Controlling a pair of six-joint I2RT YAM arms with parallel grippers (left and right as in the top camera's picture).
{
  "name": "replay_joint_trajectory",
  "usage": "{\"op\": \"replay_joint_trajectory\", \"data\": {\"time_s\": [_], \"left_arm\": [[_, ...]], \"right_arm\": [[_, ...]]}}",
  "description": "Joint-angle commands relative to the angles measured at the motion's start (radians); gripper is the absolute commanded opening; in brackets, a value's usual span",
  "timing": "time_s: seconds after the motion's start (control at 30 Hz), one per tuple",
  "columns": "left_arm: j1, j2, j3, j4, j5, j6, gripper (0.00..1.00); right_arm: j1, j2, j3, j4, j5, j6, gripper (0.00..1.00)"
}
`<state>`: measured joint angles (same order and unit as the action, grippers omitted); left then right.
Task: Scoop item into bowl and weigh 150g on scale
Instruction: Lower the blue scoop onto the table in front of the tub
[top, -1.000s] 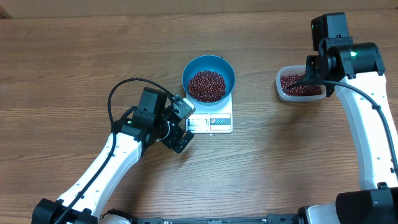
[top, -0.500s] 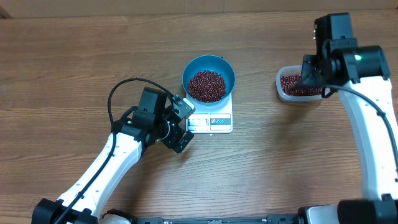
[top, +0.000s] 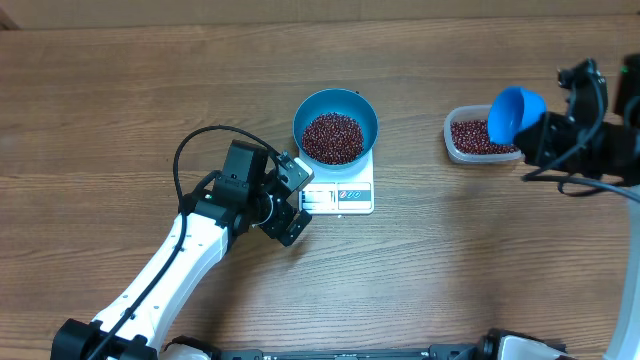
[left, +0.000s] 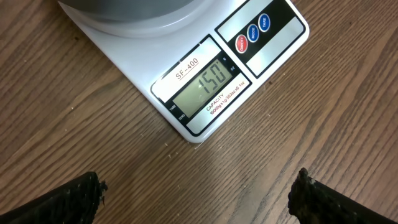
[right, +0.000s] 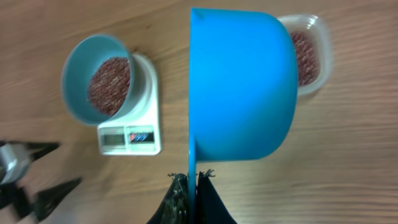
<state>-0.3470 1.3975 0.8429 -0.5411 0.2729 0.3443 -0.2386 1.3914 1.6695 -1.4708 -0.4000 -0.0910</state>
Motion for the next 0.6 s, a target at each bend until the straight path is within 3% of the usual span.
{"op": "replay_joint_trajectory", "data": {"time_s": [0.0, 0.57], "left_arm": [[-0.007, 0.005, -0.005, 0.003, 0.008, 0.008, 0.99], [-0.007, 0.005, -0.005, 0.003, 0.008, 0.008, 1.00]], "right_arm": [[-0.096, -0.001, -0.070, -0.029, -0.277, -0.150, 0.04], [-0.158, 0.032, -0.516, 0.179, -0.312, -0.150, 0.04]]}}
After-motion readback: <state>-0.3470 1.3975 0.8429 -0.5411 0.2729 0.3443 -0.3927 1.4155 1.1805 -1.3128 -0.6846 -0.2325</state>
